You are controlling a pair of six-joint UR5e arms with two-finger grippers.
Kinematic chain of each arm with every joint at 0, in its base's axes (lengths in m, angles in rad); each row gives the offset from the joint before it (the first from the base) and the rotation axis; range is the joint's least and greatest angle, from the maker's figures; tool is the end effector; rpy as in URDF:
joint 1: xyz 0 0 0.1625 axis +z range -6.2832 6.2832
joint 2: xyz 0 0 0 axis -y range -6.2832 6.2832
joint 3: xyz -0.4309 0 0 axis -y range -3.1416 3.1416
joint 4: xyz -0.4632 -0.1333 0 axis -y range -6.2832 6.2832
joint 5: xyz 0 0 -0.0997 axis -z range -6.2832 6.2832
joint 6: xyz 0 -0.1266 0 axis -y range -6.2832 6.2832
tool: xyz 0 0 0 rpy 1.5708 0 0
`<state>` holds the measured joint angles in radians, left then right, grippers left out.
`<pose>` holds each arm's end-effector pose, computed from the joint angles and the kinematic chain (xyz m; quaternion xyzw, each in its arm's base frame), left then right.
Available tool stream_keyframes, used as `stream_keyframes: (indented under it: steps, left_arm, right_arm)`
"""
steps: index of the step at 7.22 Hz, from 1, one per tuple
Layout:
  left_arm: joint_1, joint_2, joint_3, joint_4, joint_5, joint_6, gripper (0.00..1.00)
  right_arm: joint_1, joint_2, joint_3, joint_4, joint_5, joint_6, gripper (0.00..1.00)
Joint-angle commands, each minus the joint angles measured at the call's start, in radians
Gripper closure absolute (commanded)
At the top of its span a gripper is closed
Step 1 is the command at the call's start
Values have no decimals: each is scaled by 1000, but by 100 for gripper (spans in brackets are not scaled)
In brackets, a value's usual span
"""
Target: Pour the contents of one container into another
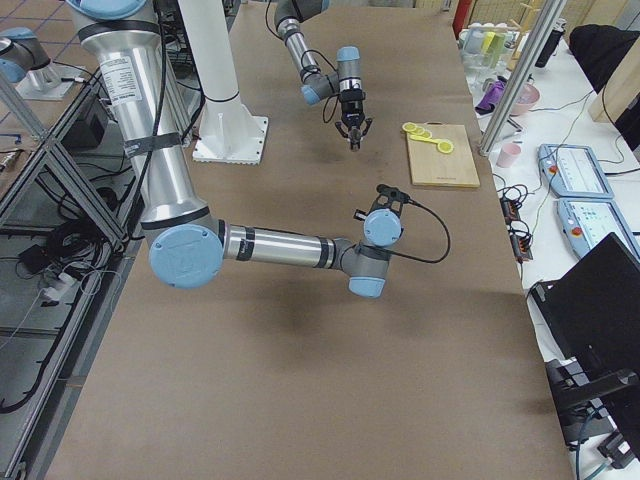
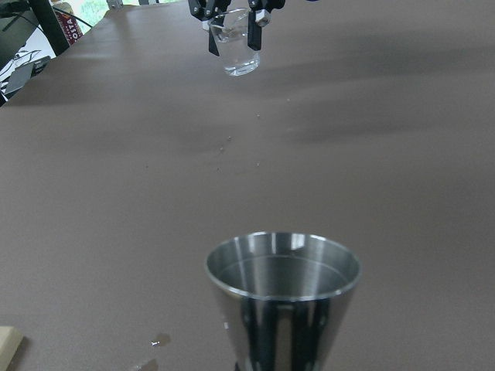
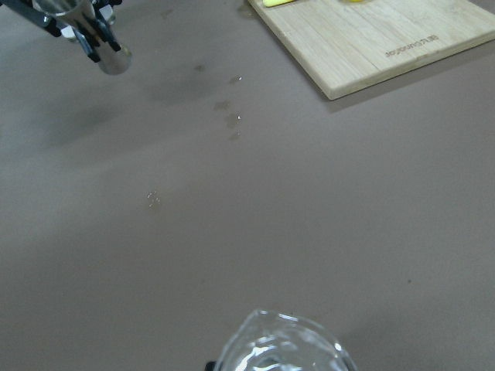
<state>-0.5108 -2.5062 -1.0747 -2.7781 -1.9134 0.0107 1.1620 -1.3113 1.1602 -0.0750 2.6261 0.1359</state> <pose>0.7210 -0.5081 0.1128 0.5674 0.4623 0.4492 0.5124 -0.2378 -0.6072 0.5655 0.4123 -0.5242 -0.4026 0.6270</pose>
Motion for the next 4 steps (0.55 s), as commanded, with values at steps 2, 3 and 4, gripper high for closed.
stream_keyframes:
  steps: [2, 3, 4]
  left_arm:
    - [0, -10, 12, 0, 1, -3, 100]
    - [0, -10, 12, 0, 1, -3, 100]
    - [0, -10, 12, 0, 1, -3, 100]
  right_arm:
    - [-19, 10, 4, -20, -84, -109, 100]
    - [-19, 51, 10, -58, -89, -128, 100]
    - [-13, 72, 42, -121, -101, -213, 100]
